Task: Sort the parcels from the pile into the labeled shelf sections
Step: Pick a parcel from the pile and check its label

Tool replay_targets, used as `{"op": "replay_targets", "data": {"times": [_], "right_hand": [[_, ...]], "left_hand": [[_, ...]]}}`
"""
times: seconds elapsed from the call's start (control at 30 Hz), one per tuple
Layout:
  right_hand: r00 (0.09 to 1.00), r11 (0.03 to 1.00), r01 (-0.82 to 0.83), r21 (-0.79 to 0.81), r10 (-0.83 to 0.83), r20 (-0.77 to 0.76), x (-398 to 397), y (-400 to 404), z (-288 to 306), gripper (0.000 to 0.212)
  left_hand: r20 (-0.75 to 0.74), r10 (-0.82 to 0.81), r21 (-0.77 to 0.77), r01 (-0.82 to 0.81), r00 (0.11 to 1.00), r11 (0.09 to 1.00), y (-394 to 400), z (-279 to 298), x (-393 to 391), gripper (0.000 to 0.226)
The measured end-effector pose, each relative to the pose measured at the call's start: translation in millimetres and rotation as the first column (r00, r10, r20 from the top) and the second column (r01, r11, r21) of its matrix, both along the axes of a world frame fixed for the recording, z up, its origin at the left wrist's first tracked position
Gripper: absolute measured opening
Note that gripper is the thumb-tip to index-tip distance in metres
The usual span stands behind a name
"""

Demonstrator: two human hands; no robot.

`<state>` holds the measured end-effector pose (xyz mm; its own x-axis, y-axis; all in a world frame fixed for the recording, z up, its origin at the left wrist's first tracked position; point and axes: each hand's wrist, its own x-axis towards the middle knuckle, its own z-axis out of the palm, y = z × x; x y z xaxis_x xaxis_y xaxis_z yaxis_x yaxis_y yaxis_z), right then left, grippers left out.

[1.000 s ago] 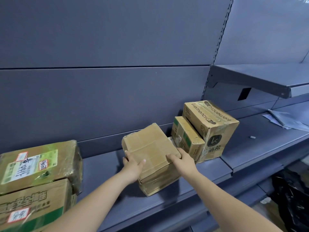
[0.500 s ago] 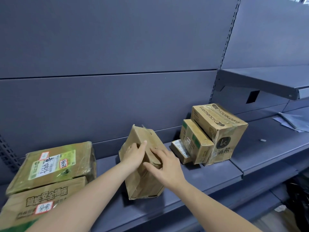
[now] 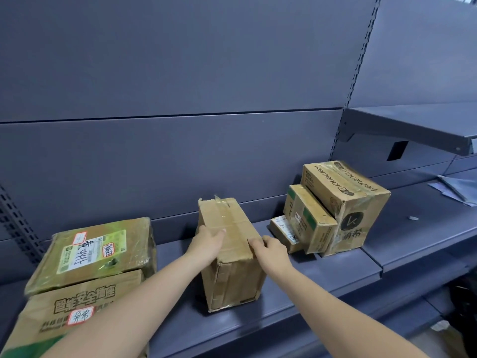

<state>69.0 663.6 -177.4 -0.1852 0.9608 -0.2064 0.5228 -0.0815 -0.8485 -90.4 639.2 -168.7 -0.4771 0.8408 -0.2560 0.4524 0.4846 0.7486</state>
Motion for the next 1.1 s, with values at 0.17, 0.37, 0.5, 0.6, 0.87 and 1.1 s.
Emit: {"op": "replay_targets", "data": {"times": [0.17,0.37,0.5,0.6,0.87,1.1], "right_hand": [[0.994,0.971,0.039,0.235,-0.063,0.093,0.4,-1.9,3.3,0.038],[0.951,0.872,-0.018,0.489,-0.135,0.277,0.4,-8.2,5.4,0.032],[0.927,0.822,-0.103,0.561,-0.124,0.353,-5.8,-15.0,1.0,0.026],[0.930,0.791,-0.170,0.588,-0.069,0.361,-12.5,-22.3,-3.7,0.024],[0.929,0.788,-0.338,0.515,0.190,0.319,-18.1,-35.7,-15.5,0.060],[0.957,0.851,-0.286,0.440,0.232,0.173,1.3,-24.4,-18.3,0.047]], "left_hand": [[0.030,-0.026,0.069,0.024,0.999,0.997,-1.9,-1.5,4.2,0.067],[0.001,-0.097,0.032,0.097,0.995,0.995,4.1,-10.6,10.3,0.070],[0.021,-0.078,-0.071,0.080,0.997,0.994,6.2,-15.2,10.6,0.066],[0.070,0.003,-0.133,0.006,0.998,0.991,8.1,-14.3,4.8,0.076],[0.367,0.150,-0.205,-0.078,0.918,0.976,36.2,-68.0,-38.2,0.131],[0.376,0.151,-0.192,-0.083,0.914,0.978,12.4,-33.0,-21.1,0.113]]}}
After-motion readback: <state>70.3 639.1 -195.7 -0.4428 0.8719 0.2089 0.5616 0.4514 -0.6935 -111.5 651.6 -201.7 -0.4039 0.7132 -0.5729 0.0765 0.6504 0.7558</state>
